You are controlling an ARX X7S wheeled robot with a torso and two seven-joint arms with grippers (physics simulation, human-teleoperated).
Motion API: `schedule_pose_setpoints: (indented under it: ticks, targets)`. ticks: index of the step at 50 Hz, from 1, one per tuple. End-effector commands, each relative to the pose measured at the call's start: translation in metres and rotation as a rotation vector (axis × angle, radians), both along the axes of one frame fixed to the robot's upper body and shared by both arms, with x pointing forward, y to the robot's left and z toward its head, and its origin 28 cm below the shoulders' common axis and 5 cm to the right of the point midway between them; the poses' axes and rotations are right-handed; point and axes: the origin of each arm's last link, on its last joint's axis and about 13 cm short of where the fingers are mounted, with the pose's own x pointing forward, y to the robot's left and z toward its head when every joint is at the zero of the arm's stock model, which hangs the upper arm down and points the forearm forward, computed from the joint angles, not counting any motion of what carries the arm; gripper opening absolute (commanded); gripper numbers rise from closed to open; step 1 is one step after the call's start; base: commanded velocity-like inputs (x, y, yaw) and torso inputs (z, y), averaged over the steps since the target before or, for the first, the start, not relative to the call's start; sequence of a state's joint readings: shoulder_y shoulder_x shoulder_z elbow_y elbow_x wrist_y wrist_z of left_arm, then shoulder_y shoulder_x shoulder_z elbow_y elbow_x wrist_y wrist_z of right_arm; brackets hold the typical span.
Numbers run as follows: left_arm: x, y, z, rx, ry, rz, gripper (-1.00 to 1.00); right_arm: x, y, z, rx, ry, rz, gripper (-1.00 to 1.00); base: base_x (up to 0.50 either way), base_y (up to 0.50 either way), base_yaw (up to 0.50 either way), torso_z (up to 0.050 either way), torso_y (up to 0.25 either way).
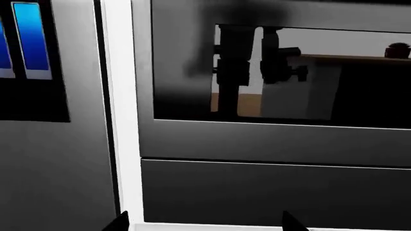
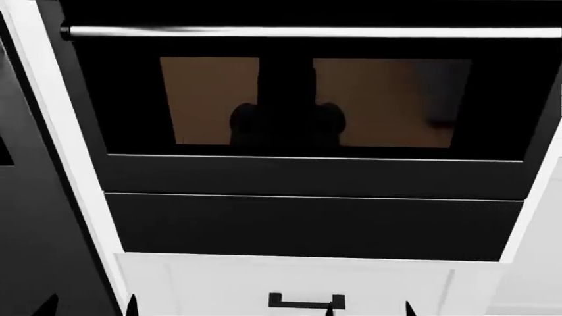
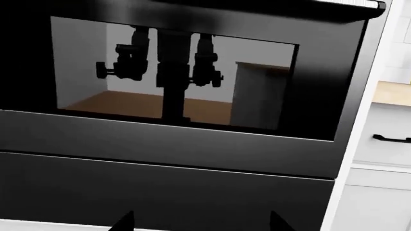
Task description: Close the microwave door
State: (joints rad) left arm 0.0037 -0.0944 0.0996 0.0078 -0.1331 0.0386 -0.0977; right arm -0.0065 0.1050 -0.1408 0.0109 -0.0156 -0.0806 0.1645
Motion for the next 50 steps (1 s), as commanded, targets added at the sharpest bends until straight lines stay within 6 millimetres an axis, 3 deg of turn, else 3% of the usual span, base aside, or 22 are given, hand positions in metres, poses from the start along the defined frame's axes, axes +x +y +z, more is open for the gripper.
schedule_pose_setpoints:
  ticks: [1,50]
  targets:
    - [-0.0003,0.0001,-0.0002,0.002,-0.002,0.0,1.0,-0.0005,0.0002,0.0004,-0.008,-0.004,0.002,1.0,0.0,0.5,0.0,0.0,0.0]
    - [-0.0008,-0.0004,0.0,0.003,-0.003,0.0,1.0,-0.001,0.0002,0.0001,-0.026,-0.009,0.006,1.0,0.0,0.5,0.0,0.0,0.0]
